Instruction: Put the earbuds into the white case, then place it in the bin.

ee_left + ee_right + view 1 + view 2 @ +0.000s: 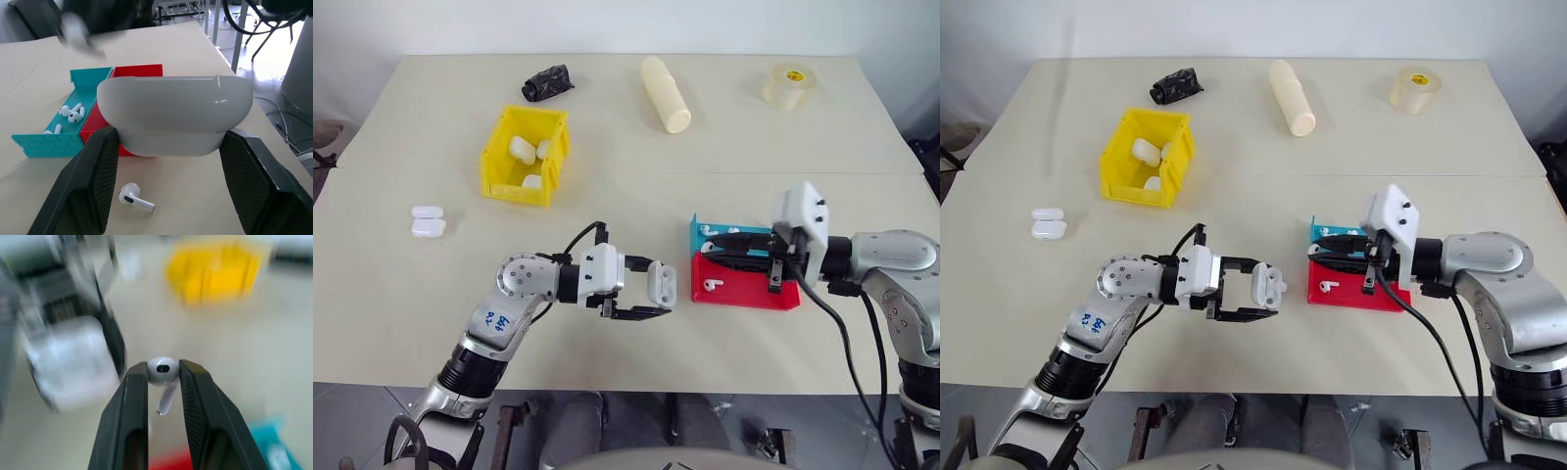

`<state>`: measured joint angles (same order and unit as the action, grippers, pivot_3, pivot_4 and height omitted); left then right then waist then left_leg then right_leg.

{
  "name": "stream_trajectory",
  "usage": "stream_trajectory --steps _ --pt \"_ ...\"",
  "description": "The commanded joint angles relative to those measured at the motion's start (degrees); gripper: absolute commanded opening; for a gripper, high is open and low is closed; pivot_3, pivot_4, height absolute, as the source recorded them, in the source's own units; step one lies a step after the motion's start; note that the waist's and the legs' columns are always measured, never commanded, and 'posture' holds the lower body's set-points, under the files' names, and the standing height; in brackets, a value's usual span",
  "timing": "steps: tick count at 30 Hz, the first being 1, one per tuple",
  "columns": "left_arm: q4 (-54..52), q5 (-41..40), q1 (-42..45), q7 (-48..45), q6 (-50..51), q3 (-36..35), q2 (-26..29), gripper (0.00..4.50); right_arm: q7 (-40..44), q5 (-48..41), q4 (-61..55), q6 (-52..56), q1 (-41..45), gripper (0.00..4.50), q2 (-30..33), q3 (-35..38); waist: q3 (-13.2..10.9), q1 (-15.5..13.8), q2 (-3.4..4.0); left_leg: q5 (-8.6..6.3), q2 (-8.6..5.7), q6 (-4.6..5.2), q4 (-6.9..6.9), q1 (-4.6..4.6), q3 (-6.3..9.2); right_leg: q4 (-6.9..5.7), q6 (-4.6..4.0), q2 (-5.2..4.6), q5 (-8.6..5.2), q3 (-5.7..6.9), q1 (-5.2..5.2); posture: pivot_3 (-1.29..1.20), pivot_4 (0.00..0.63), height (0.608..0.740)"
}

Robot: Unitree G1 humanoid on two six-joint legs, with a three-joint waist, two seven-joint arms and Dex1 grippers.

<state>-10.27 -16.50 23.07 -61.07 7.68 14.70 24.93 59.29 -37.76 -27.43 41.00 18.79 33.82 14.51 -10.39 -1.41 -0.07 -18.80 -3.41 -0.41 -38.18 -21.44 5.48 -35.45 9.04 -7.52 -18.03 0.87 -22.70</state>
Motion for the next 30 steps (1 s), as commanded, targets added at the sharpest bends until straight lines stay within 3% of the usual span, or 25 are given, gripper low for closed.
stream_trajectory --steps 1,3,9,30 --pt "-0.37 -1.68 0.63 -0.7 -0.44 -0.77 -0.23 2.76 -5.29 -8.44 -4.42 -2.33 -1.73 0.57 -5.77 2.98 0.0 0.07 0.0 0.0 0.01 0.0 -0.01 0.01 0.0 -0.02 0.0 0.0 0.0 -0.01 0.0 0.0 0.15 0.74" --pt "-0.28 -1.92 0.95 -1.02 -0.16 -0.87 -0.31 2.76 -8.75 -11.48 -5.32 -5.68 -2.99 0.57 -11.61 3.35 0.0 0.14 0.01 0.01 0.01 -0.01 -0.01 0.02 0.01 -0.06 -0.01 0.0 -0.01 -0.02 0.0 0.0 0.15 0.74" --pt "-0.36 -2.69 2.04 -1.88 1.02 -0.99 -0.44 2.76 -9.04 -9.84 -5.32 -11.0 -10.04 0.57 -16.65 -3.41 0.01 0.13 0.03 0.01 -0.05 -0.02 -0.01 0.05 0.01 -0.12 -0.02 -0.01 -0.01 -0.06 0.0 0.0 0.15 0.74" --pt "-2.54 -4.98 3.94 -2.9 6.13 -1.77 0.69 2.76 -4.08 0.66 3.85 -28.9 -14.57 0.57 -16.56 -13.51 0.01 0.31 0.03 0.02 -0.02 -0.03 0.01 0.14 -0.01 -0.14 -0.05 0.06 -0.03 -0.11 -0.01 0.0 0.15 0.74"
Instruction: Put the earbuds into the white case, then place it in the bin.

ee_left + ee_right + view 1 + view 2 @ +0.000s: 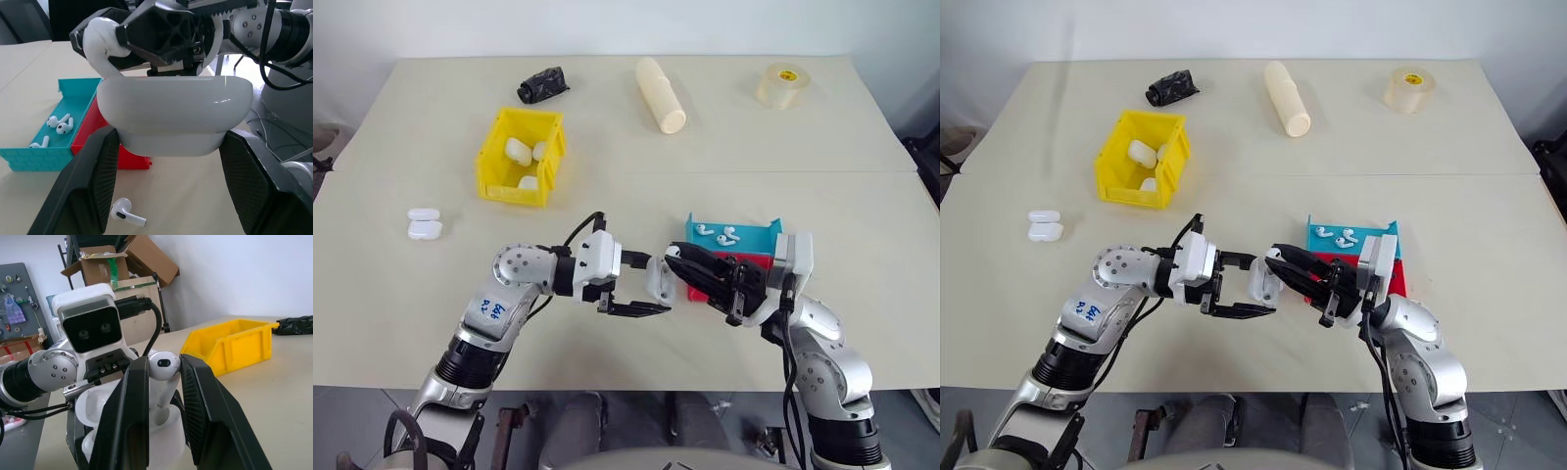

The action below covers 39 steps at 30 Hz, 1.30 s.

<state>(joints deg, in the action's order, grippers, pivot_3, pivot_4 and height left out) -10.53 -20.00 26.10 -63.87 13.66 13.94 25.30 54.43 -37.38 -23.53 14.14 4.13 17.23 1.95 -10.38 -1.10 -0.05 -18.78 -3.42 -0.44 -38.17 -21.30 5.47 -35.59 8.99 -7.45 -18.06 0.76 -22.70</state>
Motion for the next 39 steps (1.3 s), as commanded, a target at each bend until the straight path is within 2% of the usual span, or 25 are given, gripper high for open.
stream_trajectory --steps 1,8,19,28,31,35,39 --pt "-2.34 -1.53 0.98 -0.1 0.28 -1.04 0.36 2.76 1.04 0.67 0.29 -2.58 -0.06 0.57 0.14 -1.29 0.0 0.02 0.0 0.0 0.0 0.0 0.0 0.0 0.0 0.0 0.0 0.0 0.0 0.0 0.0 0.0 0.15 0.74" --pt "-2.86 -1.77 0.91 0.03 0.66 -1.25 0.41 2.76 3.52 3.73 2.39 -6.3 -1.47 0.57 1.63 -3.43 0.0 -0.04 0.0 0.0 -0.01 0.0 0.0 0.01 0.0 0.02 0.0 -0.01 0.0 -0.01 0.0 0.0 0.15 0.74" --pt "-2.78 -2.02 1.19 -0.31 0.39 -1.48 -0.11 2.76 2.85 4.69 4.75 -8.22 -0.29 0.57 3.25 -3.98 0.0 -0.02 0.0 0.0 0.0 0.0 0.0 0.01 0.0 0.02 0.0 -0.01 0.0 -0.01 0.0 0.0 0.15 0.74" --pt "-2.41 -1.9 1.44 -0.54 -0.03 -1.3 -0.44 2.76 3.29 0.03 2.64 -4.0 0.47 3.6 5.23 -3.67 0.0 -0.03 0.0 0.0 0.0 0.0 0.0 0.01 0.0 0.05 0.0 -0.01 0.0 -0.01 0.01 0.0 0.15 0.74" --pt "-2.61 -1.79 1.17 -0.42 0.02 -1.29 -0.47 2.76 2.64 -0.63 1.49 -3.77 1.27 4.46 5.69 -2.54 0.0 -0.05 0.0 0.0 0.0 0.0 -0.01 0.01 0.0 0.05 0.0 -0.02 0.0 -0.01 0.01 0.0 0.15 0.74" --pt "-3.07 -0.93 0.32 -0.08 0.12 -1.51 0.4 2.76 1.92 -1.81 -1.28 -3.47 1.47 4.46 9.66 2.59 0.0 -0.14 0.0 0.0 -0.01 0.0 -0.01 0.0 0.0 0.05 0.0 -0.03 0.0 -0.01 0.01 0.0 0.15 0.74" --pt "-2.93 0.77 -0.71 0.4 -1.17 -1.31 1.78 2.76 5.29 -2.26 0.03 -4.09 -2.36 4.46 16.94 10.58 -0.01 -0.47 -0.01 -0.01 -0.05 0.01 0.0 0.0 0.01 0.1 0.0 -0.06 0.0 0.01 0.05 0.0 0.15 0.74"
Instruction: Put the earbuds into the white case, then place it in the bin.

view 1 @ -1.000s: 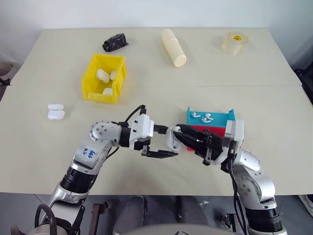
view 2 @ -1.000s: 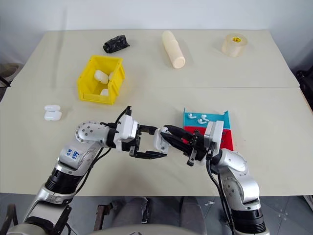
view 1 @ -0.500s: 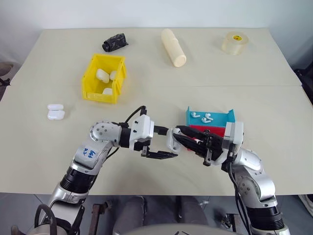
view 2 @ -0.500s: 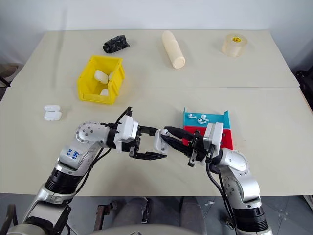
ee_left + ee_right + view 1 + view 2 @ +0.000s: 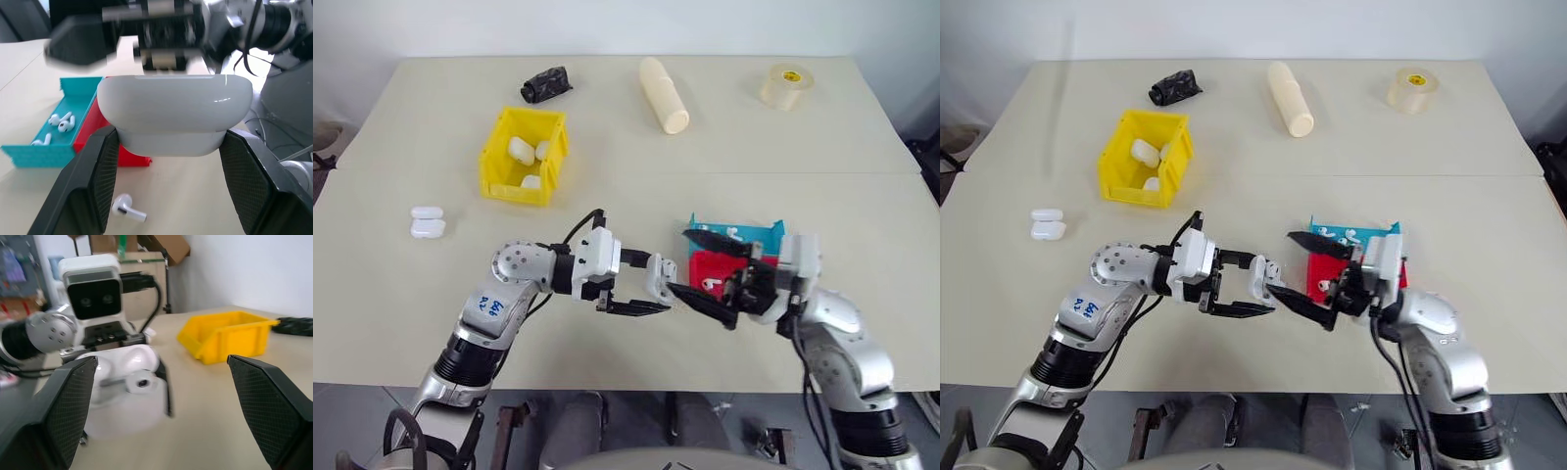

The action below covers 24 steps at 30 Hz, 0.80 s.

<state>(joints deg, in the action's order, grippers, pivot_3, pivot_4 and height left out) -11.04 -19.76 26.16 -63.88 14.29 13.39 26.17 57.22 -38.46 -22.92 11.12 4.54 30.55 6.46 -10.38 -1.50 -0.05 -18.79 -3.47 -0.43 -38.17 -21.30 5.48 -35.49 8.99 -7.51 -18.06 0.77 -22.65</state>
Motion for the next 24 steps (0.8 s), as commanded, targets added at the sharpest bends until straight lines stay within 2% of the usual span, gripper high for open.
stream_trajectory --steps 1,6,10,13,19,24 --pt "-2.44 0.79 -0.99 0.67 -1.98 -0.66 1.07 2.76 3.58 -1.07 0.35 -1.36 -3.87 4.46 5.23 7.8 0.0 -0.06 0.0 -0.01 0.0 0.01 0.01 0.0 0.01 0.01 0.0 0.0 0.0 0.03 0.04 0.0 0.15 0.74" --pt "-2.58 1.96 -2.19 2.4 -2.77 -0.32 1.33 2.76 8.56 3.06 12.0 -9.5 -7.22 4.46 10.11 16.73 -0.01 0.04 -0.01 -0.02 -0.01 0.03 0.02 0.02 -0.06 0.07 0.01 0.01 0.0 0.02 0.08 0.0 0.15 0.74" --pt "-2.75 2.18 -2.94 3.71 -2.75 -0.37 0.95 2.76 11.75 8.01 22.74 -20.56 -7.21 4.46 11.44 20.25 -0.01 0.22 -0.01 -0.01 -0.03 0.02 0.03 0.1 -0.16 0.11 0.01 0.07 0.0 -0.01 0.08 0.0 0.15 0.74" --pt "-2.58 2.3 -3.07 4.34 -2.92 -0.23 0.76 2.76 12.36 9.06 28.28 -23.66 -6.67 4.46 12.31 21.51 -0.01 0.33 -0.01 -0.01 0.04 0.02 0.03 0.16 -0.25 0.08 0.01 0.07 0.0 -0.07 0.07 0.0 0.15 0.74" --pt "-2.15 2.86 -2.86 5.29 -3.61 0.12 0.21 2.76 11.72 9.6 27.29 -20.55 -4.63 4.46 14.05 18.2 0.0 0.32 0.0 0.0 0.11 0.01 0.01 0.17 -0.27 0.08 0.01 0.05 0.0 -0.1 0.07 0.0 0.15 0.74" --pt "-2.07 3.38 -3.51 6.03 -4.26 0.18 -0.35 2.76 7.18 13.08 22.05 -7.49 2.57 4.46 19.5 11.5 0.0 0.31 0.04 0.0 0.12 0.01 -0.02 0.16 -0.28 0.07 0.01 0.04 0.0 -0.12 0.04 0.0 0.15 0.74"
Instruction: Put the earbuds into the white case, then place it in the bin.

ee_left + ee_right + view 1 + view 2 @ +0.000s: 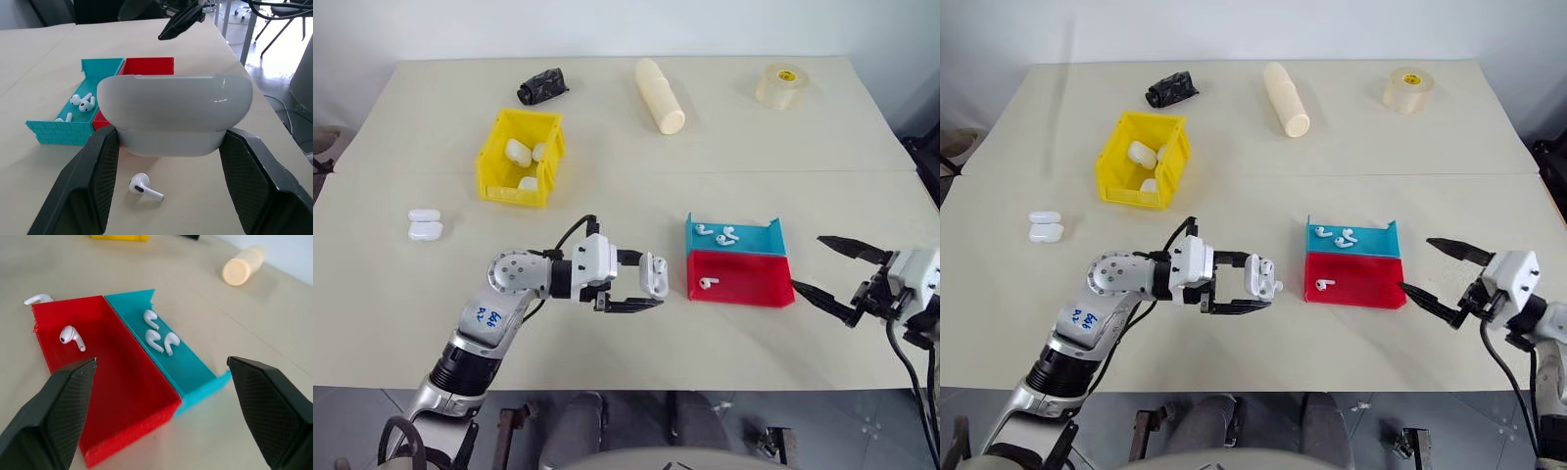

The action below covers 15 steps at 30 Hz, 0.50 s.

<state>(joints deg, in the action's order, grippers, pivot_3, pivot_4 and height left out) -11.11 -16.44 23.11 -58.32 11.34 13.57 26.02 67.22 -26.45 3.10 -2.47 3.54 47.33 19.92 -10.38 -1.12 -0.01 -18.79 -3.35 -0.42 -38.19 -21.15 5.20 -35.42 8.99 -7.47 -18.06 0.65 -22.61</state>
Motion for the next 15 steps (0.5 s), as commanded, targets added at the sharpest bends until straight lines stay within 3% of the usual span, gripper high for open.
stream_trajectory --steps 1,5,9,15 --pt "-2.01 0.11 -0.51 0.57 -1.35 0.02 -0.3 2.76 -3.96 0.97 -4.89 8.97 5.8 4.46 3.37 -3.04 0.0 -0.06 0.0 0.0 0.0 0.0 0.0 -0.01 0.01 0.0 0.0 0.0 0.0 0.01 -0.01 0.0 0.15 0.74" --pt "-2.2 0.28 -0.8 0.95 -1.49 0.06 -0.57 2.76 -6.15 1.68 -7.97 23.05 13.1 4.46 7.33 -8.75 0.0 -0.25 0.01 0.0 0.0 -0.01 0.0 -0.07 0.04 0.03 0.0 -0.01 0.0 0.02 -0.04 0.0 0.15 0.74" --pt "-2.29 0.27 -1.05 1.17 -1.7 0.05 -0.68 2.76 -7.47 11.09 -9.3 37.63 25.67 4.46 12.8 -21.87 -0.02 -0.24 0.03 0.0 -0.09 0.01 -0.01 -0.17 0.07 0.11 0.01 -0.1 0.0 0.03 -0.09 0.0 0.15 0.74" --pt "-2.56 0.53 -1.15 1.74 -1.89 0.74 -1.55 2.76 -4.71 13.44 -3.93 49.95 42.06 4.46 9.05 -32.55 -0.02 -0.14 0.03 0.0 -0.04 0.0 0.08 -0.26 0.08 0.19 0.0 -0.06 0.0 0.07 -0.22 0.0 0.15 0.74"
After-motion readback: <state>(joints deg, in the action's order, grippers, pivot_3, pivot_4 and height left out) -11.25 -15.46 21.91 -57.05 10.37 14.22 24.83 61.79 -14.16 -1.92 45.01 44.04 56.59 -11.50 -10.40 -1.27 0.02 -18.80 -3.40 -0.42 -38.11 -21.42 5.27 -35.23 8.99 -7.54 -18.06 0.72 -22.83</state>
